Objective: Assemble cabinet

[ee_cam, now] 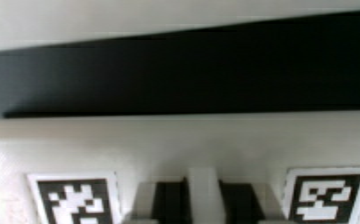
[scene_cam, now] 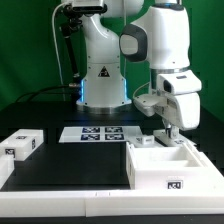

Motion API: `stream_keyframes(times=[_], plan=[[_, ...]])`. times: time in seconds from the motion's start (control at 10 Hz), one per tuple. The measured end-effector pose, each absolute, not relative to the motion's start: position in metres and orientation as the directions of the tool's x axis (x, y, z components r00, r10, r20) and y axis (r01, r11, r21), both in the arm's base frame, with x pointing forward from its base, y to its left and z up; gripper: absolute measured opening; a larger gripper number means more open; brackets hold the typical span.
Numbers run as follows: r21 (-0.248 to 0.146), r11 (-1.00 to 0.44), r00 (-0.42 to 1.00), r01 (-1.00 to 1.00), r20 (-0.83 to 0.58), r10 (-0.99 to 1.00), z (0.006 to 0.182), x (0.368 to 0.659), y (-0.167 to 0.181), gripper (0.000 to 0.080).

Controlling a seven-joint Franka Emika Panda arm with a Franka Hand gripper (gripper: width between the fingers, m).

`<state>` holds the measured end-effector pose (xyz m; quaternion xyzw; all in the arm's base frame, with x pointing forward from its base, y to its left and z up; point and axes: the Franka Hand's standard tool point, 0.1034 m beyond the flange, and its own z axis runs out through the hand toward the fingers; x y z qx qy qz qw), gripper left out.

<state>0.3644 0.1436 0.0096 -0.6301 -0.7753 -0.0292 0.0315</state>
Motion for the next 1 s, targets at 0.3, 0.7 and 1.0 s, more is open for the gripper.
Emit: stream_keyframes(times=[0.3,0.7,1.0], plan=[[0.004,0.126,-0.126,0.992,0.073,0.989,0.017,0.368,0.136,0.0068],[0.032,0.048,-0.050,0.998,0.037,0.998,0.044,0.383,0.123,0.0069],[0.033,0.044,-0.045,0.998,0.033,0.998,0.046,0.386,0.121,0.0069]])
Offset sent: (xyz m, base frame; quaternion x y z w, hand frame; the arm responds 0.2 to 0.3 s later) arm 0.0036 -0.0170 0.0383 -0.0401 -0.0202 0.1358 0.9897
